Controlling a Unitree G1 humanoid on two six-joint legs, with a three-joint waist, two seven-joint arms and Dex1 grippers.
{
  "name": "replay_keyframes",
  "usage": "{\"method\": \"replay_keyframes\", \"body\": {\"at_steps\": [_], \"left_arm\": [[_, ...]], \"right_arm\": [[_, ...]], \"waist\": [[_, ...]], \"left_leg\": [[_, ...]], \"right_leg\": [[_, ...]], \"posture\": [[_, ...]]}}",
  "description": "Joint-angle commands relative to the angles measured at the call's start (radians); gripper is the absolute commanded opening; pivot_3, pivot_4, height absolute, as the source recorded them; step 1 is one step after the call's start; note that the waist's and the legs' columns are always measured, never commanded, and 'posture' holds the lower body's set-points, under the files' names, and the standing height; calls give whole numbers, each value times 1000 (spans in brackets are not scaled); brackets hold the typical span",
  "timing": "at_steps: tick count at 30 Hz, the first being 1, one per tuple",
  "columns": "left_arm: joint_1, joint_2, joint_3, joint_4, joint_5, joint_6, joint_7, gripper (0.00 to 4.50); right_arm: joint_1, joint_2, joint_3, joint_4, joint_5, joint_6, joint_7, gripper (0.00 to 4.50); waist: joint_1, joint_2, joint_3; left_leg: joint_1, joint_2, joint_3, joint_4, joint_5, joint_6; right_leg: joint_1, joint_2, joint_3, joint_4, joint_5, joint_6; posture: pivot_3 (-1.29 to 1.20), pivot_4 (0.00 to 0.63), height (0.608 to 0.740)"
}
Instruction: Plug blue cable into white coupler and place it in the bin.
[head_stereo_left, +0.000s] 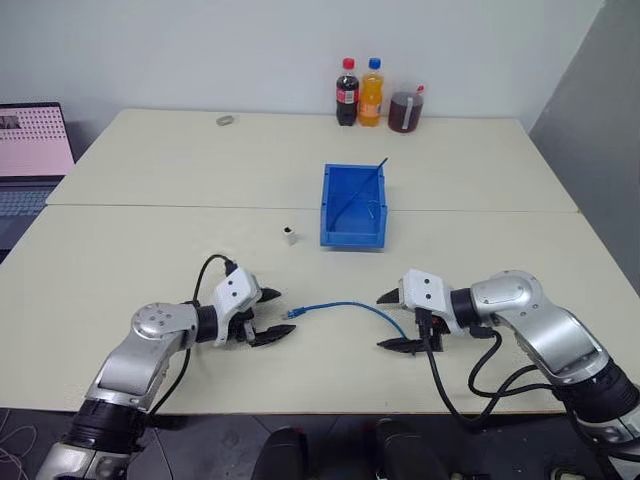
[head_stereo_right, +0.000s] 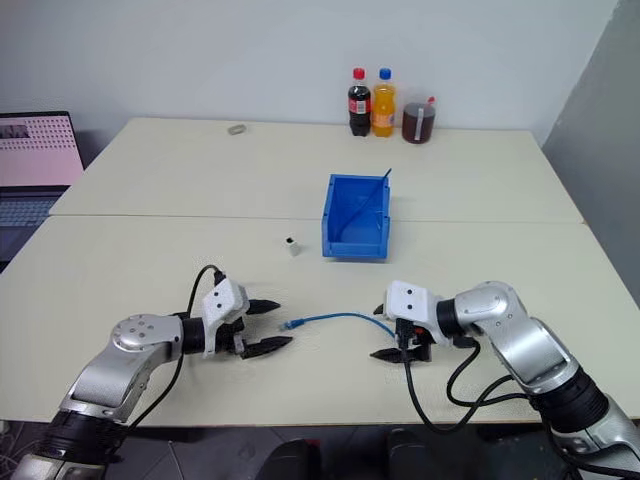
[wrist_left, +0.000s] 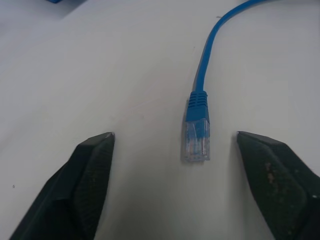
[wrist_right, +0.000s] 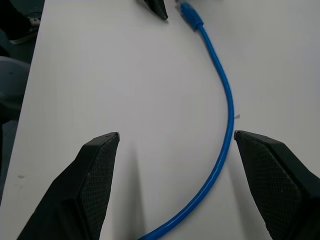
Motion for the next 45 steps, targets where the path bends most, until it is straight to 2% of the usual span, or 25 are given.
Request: {"method": "replay_keyframes", "body": {"at_steps": [1,15,18,23,27,29,32,35,40,45], "left_arm": [[11,28,-48,-26,25,41,-35,2992],[43,5,-66,-95,0,109,-23,273],[51,2,-48,-106,-18,118,-20,253],[-1,-52,48,-197,-177,247,15,253],[-40,-92,85,-236,-260,331,49,253],[-61,-115,104,-254,-308,374,71,253],[-109,-174,161,-284,-457,490,111,253],[-120,-185,188,-297,-536,554,121,253],[-129,-193,217,-306,-633,617,146,253],[-131,-196,224,-313,-675,633,173,253]], "right_arm": [[6,-10,-41,-63,21,27,-27,3893],[41,8,-77,-93,64,79,-106,3893],[58,18,-110,-107,106,117,-118,3893],[157,84,-272,-242,369,311,-148,3893],[193,146,-336,-292,478,397,-235,3893],[201,190,-361,-300,521,427,-289,3893],[212,332,-415,-276,587,423,-423,3893],[198,419,-467,-231,655,449,-506,3893],[145,464,-502,-170,740,465,-569,3893],[101,468,-483,-135,805,474,-590,3893]], "waist": [[0,0,0],[1,0,0],[1,0,0],[1,0,0],[3,-1,0],[2,-1,0],[-1,-1,0],[-2,-1,0],[-2,-1,0],[-2,-1,0]], "left_leg": [[0,0,1,0,0,0],[0,0,1,0,0,0],[0,0,0,0,0,0],[0,0,-1,0,0,0],[-1,0,-3,1,0,0],[0,0,-3,1,0,0],[0,0,-2,1,0,0],[0,0,-3,1,0,0],[0,0,-2,1,0,0],[0,0,-3,0,0,0]], "right_leg": [[0,0,1,0,0,0],[0,-1,1,0,0,0],[1,-1,1,0,0,0],[1,-1,1,0,0,0],[1,0,1,0,0,1],[2,0,1,0,0,1],[2,0,1,0,0,1],[2,1,1,0,0,2],[2,1,2,0,0,1],[2,1,2,0,0,1]], "posture": [[0,150,740],[0,150,740],[0,150,740],[0,150,740],[0,150,740],[0,150,740],[0,150,740],[0,150,740],[0,150,740],[0,150,740]]}}
